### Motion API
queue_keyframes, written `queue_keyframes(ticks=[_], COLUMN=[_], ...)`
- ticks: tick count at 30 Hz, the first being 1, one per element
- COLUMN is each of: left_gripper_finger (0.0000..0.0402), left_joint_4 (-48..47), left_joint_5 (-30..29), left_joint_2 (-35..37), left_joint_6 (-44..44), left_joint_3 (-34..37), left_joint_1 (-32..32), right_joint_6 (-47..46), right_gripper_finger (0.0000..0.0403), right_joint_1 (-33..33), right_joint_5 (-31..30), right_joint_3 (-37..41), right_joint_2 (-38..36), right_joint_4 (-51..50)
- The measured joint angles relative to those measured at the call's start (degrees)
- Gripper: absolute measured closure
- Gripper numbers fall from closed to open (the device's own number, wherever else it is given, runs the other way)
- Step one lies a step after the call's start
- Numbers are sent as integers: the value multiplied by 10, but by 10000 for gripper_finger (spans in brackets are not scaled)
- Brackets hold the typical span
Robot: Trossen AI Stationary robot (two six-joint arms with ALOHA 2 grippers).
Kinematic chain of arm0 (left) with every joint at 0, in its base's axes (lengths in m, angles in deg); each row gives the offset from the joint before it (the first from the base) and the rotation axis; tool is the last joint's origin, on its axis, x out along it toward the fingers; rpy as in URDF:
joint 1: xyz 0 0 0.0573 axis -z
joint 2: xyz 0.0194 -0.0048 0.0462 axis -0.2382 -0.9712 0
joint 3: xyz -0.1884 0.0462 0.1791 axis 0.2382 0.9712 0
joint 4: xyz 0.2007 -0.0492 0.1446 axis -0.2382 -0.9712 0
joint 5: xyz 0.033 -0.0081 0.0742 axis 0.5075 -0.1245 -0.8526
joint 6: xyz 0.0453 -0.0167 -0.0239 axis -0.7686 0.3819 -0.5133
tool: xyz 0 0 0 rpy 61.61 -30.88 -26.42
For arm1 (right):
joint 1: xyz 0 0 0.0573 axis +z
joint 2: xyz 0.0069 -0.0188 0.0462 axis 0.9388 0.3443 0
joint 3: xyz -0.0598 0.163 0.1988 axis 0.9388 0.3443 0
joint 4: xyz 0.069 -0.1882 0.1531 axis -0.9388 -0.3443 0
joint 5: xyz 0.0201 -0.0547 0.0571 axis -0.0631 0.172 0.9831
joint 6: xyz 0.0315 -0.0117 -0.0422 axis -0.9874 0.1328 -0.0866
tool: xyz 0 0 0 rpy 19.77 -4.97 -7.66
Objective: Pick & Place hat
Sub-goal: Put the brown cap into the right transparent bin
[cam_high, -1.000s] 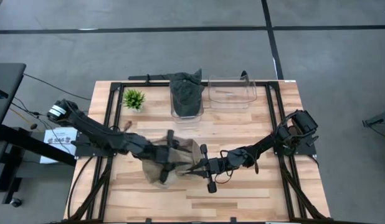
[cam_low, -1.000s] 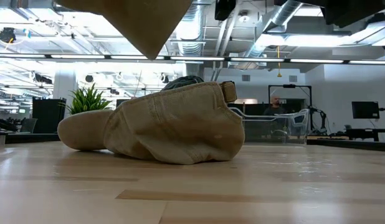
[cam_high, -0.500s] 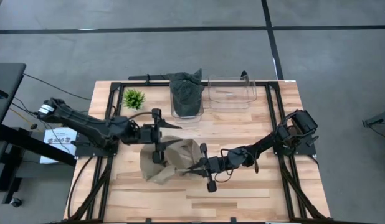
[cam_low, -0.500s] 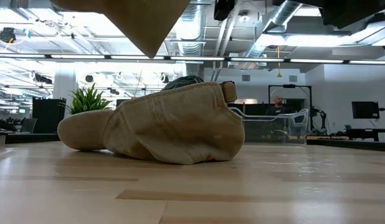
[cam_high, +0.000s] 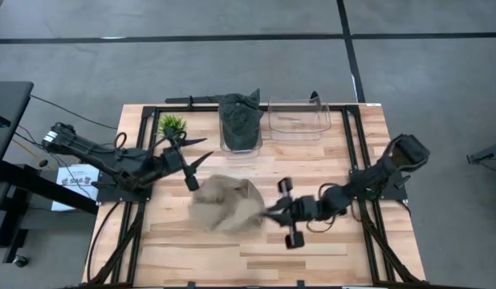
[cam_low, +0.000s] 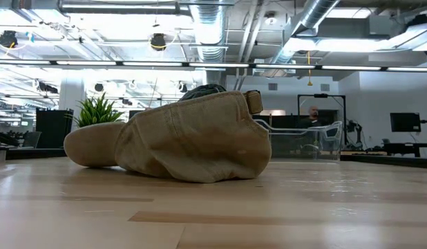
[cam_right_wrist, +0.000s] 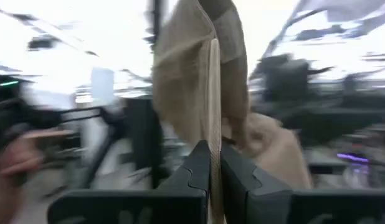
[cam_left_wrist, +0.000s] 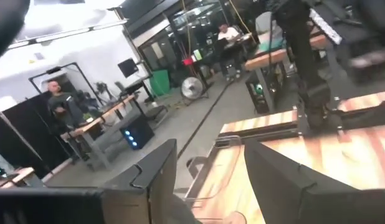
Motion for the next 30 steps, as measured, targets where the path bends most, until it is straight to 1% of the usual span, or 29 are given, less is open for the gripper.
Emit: queue_keyframes(ticks=[2, 3, 7, 10, 15, 18, 21, 25, 27, 30], left_gripper_finger=[215, 215, 215, 215, 215, 215, 215, 215, 215, 215], left_joint_4=[-4, -6, -8, -5, 0, 1, 3, -2, -25, -90], left_joint_5=[2, 8, 36, 49, 87, 106, 107, 115, 124, 123], left_joint_2=[4, 5, 5, 5, 5, 5, 5, 5, 5, 5], left_joint_6=[0, -5, -51, -78, -86, -86, -86, -62, -53, -35], left_joint_3=[6, 10, 22, 23, 23, 24, 24, 24, 24, 24], left_joint_1=[10, 15, 35, 40, 40, 40, 40, 48, 58, 77], right_joint_6=[4, -11, -73, -105, -113, -124, -135, -151, -158, -158], right_gripper_finger=[395, 395, 397, 396, 396, 396, 396, 395, 395, 395], right_joint_1=[-2, -5, -19, -23, -24, -23, -18, -12, -6, 4], right_joint_5=[-41, -44, -15, 8, 14, 14, 13, 5, -7, -21], right_joint_3=[16, 24, 41, 41, 41, 41, 41, 41, 41, 41], right_joint_2=[-34, -52, -108, -128, -130, -130, -129, -129, -129, -129], right_joint_4=[-8, -17, -105, -161, -189, -223, -259, -301, -314, -324])
